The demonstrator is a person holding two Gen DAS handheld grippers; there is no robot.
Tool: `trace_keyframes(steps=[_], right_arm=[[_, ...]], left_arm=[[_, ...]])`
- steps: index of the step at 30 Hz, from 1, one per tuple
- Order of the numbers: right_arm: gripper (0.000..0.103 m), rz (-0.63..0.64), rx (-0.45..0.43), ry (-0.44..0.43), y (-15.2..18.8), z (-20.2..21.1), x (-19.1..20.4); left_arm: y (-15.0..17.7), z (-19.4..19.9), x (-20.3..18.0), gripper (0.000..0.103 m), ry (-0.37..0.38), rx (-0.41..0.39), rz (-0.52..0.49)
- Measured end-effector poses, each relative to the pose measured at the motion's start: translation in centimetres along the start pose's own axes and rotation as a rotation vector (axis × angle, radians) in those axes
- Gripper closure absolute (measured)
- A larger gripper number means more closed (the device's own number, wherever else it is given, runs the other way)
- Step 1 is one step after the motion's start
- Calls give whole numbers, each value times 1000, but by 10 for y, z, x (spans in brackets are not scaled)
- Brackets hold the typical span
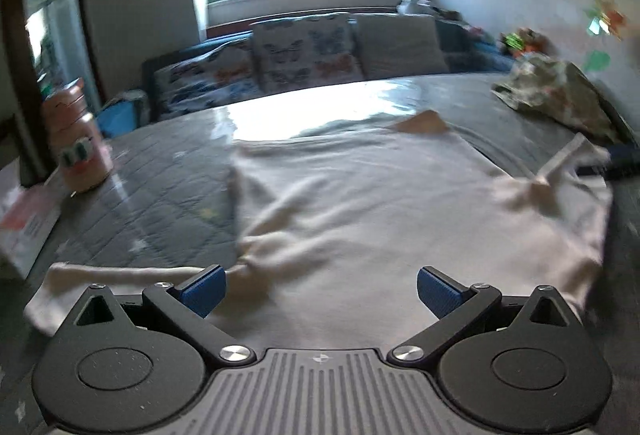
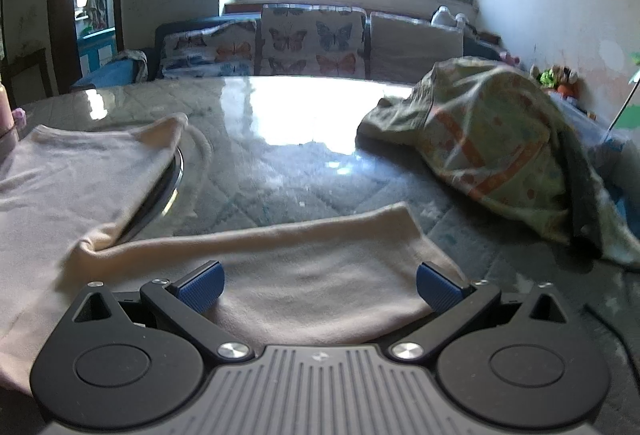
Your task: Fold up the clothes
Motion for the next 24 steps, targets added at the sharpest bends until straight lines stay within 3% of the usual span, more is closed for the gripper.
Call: trace_keyframes(steps=[5, 11, 24], right_arm=[[0, 42, -2, -126, -5, 22, 37], [0, 130, -4, -291, -6, 47, 97], [0, 302, 9, -446, 23, 69, 173]], left_arm=[[14, 6, -25, 0, 32, -6, -111], [25, 15, -32, 0, 57, -3, -131], [21, 26, -33, 0, 96, -22, -131]])
Point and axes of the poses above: each gripper's, at about its wrist camera, not at the fingertips, and z roughly against the way its jaws point, x to its left, y to its underside, the point moved 10 cm from there along -z, roughly the way its jaws point, and after that the axes turned 13 degrees about -x, right-handed, at the moved point
